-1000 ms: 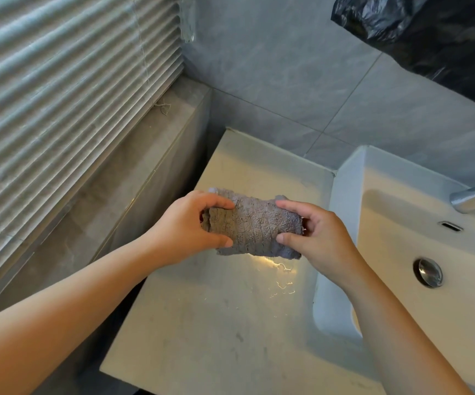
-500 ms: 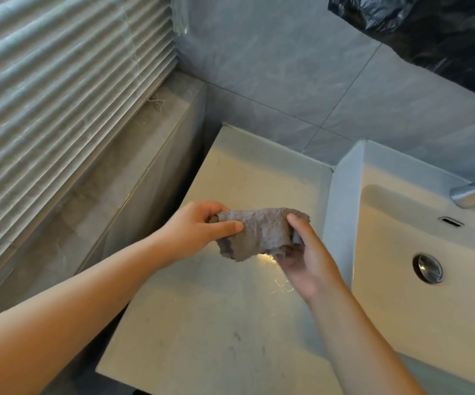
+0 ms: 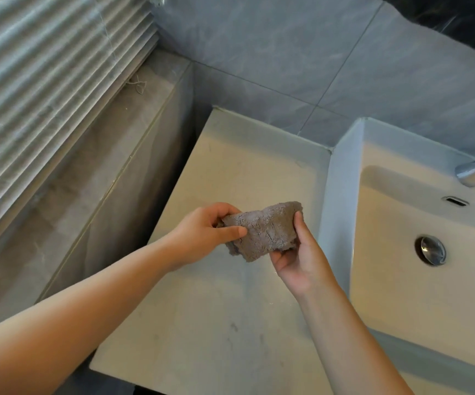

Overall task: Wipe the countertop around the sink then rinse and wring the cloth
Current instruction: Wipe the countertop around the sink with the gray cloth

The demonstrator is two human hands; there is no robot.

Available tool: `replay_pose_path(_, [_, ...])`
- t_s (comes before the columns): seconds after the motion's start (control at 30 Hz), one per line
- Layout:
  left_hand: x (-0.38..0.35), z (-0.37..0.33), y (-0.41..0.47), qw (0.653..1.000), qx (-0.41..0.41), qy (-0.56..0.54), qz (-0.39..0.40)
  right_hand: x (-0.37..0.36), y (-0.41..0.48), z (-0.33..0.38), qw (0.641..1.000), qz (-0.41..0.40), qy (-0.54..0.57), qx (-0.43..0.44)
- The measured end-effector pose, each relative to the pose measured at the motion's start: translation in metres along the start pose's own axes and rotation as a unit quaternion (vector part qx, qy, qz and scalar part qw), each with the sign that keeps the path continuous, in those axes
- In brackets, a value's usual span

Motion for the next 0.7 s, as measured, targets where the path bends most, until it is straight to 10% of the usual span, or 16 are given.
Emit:
replay_pose_path(0.17, [0.011, -0.01, -0.004, 0.991, -0.045, 0.105, -0.067, -0.002, -0.004, 0.008, 0.986, 0.074, -0.067, -0.132])
replay_pose_path(0.4, [0.005, -0.01, -0.003, 0.997, -0.046, -0.058, -0.003, -0.002, 0.0, 0.008, 0.965, 0.166, -0.101, -0.174])
replay_pose_path(0.53, [0.007, -0.007, 0.001, 0.994, -0.042, -0.099, 0.023, 0.002, 0.001, 0.017, 0.976, 0.119, -0.137, -0.122])
replay_pose_path(0.7, [0.027, 0.018, 0.015, 0.978, -0.064, 0.14, -0.144, 0.016, 0.022, 0.047, 0.968, 0.052, -0.217, 0.113])
Point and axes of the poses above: each hand's wrist, its own y-axis towards the middle knuckle, its own x-axis out of the back of the hand, z = x × y, the point moved 3 cm from there along y, towards the middle knuckle, and after that the axes turned 14 degrees about x, right-handed, at the moved point
